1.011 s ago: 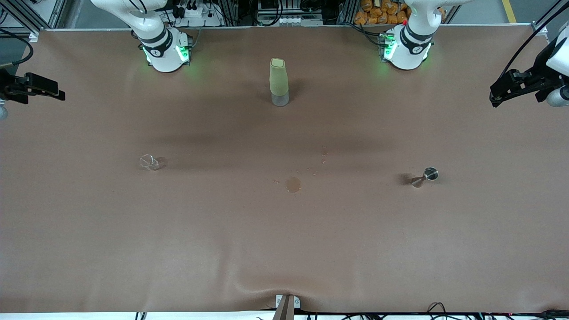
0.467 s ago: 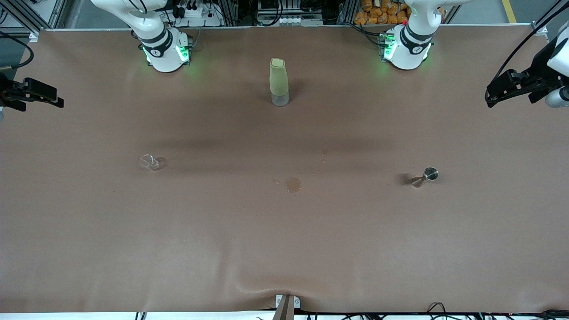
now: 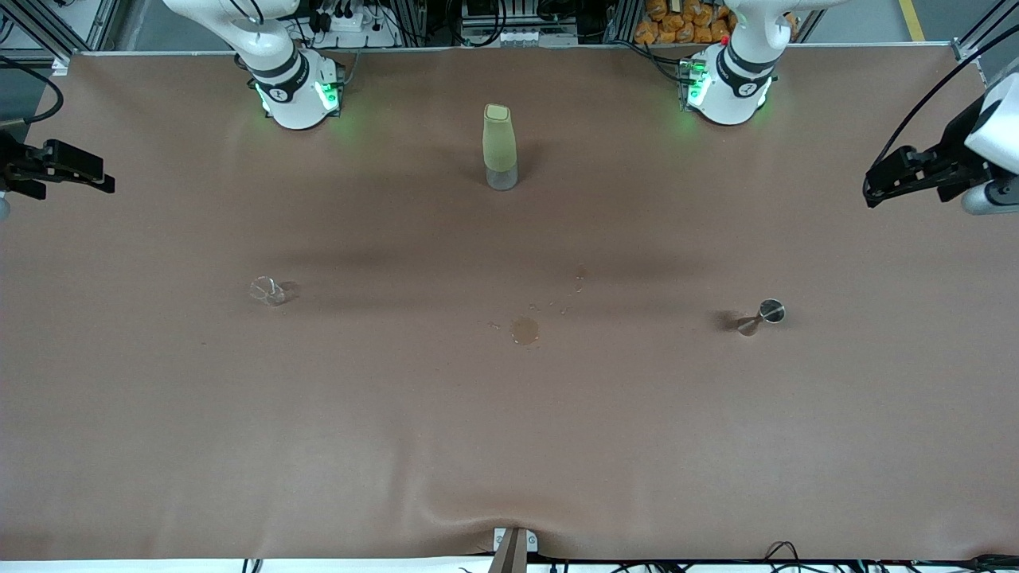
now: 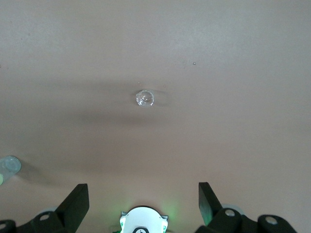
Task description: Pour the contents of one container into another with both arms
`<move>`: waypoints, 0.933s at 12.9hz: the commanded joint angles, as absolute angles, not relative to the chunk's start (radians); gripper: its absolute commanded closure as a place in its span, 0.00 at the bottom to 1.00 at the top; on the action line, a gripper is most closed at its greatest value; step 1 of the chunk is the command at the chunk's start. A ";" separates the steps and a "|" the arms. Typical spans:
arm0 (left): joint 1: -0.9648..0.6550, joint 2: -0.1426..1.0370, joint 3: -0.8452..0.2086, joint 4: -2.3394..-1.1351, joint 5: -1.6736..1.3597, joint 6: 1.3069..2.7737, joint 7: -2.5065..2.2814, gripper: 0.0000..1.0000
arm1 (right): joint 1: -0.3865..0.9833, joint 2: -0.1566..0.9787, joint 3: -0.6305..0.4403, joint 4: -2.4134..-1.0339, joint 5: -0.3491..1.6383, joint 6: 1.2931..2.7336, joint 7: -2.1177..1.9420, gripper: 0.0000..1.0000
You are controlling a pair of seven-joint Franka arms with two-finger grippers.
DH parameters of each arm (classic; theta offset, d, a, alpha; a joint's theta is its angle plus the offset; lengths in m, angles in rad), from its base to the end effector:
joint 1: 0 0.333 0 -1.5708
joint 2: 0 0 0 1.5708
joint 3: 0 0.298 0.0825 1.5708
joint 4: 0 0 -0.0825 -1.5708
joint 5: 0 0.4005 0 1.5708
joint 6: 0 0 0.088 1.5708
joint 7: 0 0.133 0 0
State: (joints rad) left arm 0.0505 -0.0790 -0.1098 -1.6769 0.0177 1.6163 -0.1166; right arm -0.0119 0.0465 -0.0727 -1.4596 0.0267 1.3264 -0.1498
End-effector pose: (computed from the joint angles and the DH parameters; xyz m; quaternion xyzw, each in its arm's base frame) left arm 0.5509 -0.0323 0.5766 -0.9995 -0.0285 -0.0101 0.0123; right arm 0.5518 -0.0419 0.5886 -0.9953 -0.0344 0.0877 0.0219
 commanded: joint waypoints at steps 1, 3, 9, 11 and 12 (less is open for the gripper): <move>0.028 -0.146 -0.094 -1.761 0.006 1.683 -0.100 0.00 | -0.026 0.040 -0.054 -1.462 0.005 1.330 -0.138 0.00; 0.018 -0.138 -0.094 -1.731 0.006 1.678 -0.098 0.00 | -0.025 0.040 -0.054 -1.463 0.003 1.331 -0.138 0.00; 0.038 -0.127 -0.095 -1.683 0.005 1.603 -0.072 0.00 | -0.025 0.040 -0.054 -1.465 0.003 1.361 -0.137 0.00; 0.037 -0.118 -0.094 -1.648 0.005 1.562 -0.041 0.00 | -0.023 0.040 -0.052 -1.465 0.003 1.379 -0.137 0.00; 0.037 -0.117 -0.094 -1.640 0.005 1.551 -0.041 0.00 | -0.023 0.040 -0.052 -1.465 0.005 1.382 -0.133 0.00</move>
State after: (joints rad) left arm 0.0339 -0.1211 -0.0949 -1.6800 0.0177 1.5956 -0.0644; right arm -0.0119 0.0466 -0.0714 -1.4599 0.0230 1.3699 -0.1497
